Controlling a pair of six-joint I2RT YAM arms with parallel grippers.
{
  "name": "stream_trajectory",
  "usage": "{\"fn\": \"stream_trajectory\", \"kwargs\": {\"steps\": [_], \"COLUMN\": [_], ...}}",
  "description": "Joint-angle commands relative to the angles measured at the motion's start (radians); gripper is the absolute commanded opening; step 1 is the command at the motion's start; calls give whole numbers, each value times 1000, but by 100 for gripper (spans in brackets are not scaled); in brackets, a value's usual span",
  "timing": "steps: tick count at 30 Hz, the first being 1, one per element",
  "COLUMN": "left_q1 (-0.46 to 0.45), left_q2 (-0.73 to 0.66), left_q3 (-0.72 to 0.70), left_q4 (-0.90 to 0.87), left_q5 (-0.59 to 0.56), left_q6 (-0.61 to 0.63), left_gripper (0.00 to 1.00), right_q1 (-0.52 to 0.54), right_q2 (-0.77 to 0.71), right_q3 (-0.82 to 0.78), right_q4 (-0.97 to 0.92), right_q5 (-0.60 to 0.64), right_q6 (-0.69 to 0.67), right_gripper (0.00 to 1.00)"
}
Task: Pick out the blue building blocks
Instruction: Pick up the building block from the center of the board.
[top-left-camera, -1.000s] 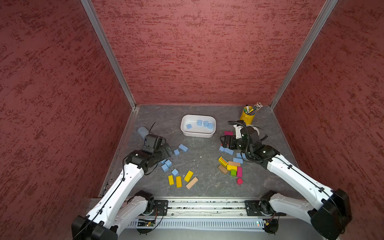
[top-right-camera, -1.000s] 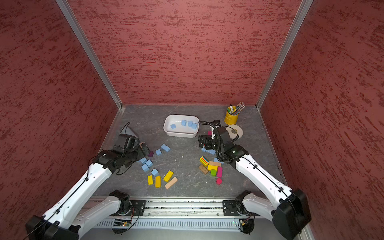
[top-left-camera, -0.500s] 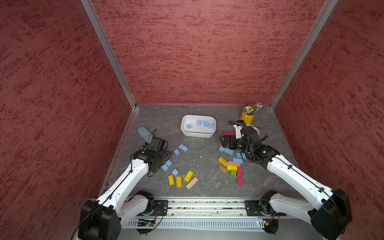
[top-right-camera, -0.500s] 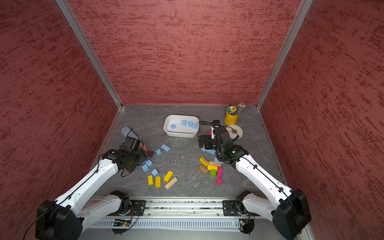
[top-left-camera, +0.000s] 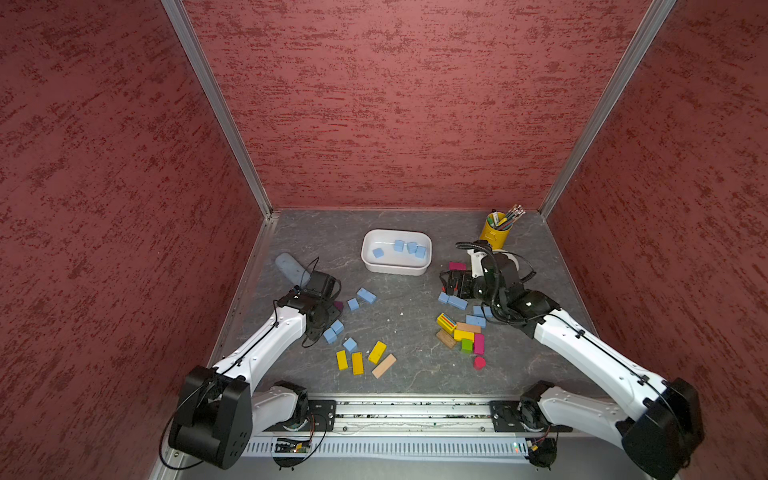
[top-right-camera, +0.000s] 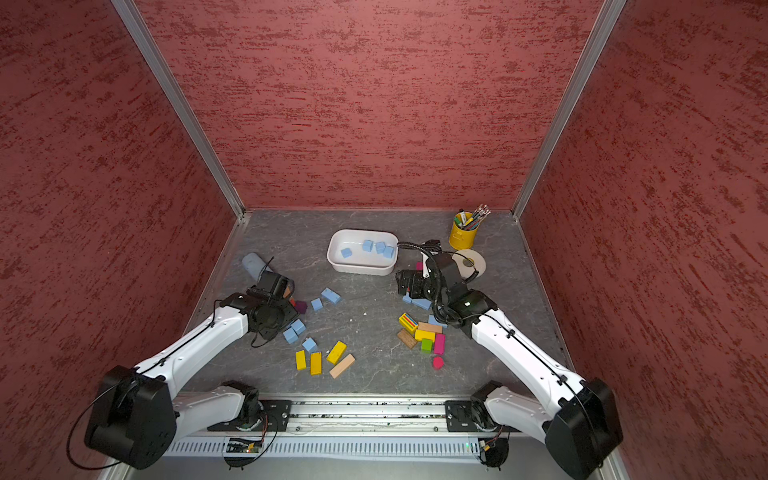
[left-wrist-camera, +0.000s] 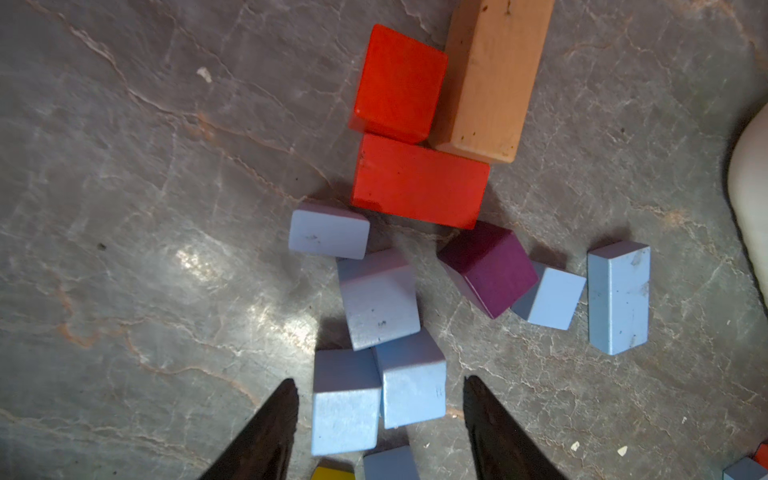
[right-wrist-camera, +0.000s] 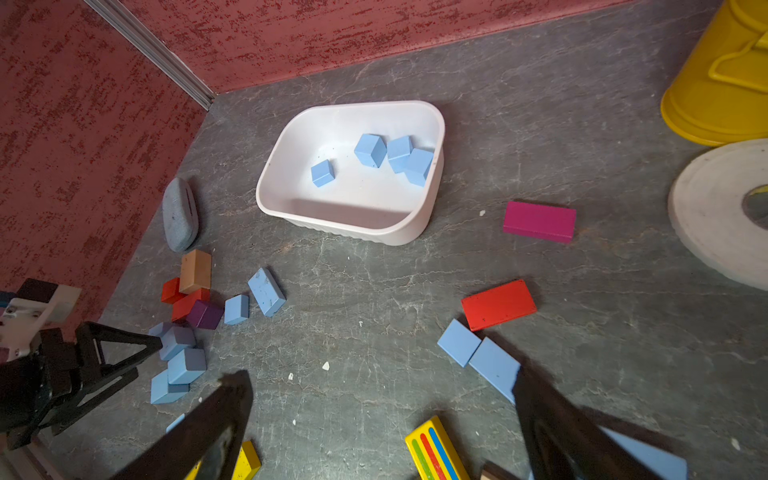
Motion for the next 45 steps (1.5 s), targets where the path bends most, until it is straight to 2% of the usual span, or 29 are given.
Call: {"fn": "stream_trajectory", "kwargs": {"steps": [1,5,32,45], "left_q1": [10,17,39,39], "left_q2": [22,51,218,202], "left_q3": [-14,-15,-17,-10], "left_q4": [46,68,141,132], "left_q5": [-23,-28,-29,-23], "left_q6": [5,7,31,38], "left_gripper": [62,56,42,25], "right_q1": [-3,-3,-3,-3], "right_q2": [-21,-23,-27,-27], "right_q3": [3,0,-11,-11], "right_q4": [16,15,14,16], "right_q5": [13,14,21,23], "right_q6": [9,9,7,4], "right_gripper": [99,99,99,99]}}
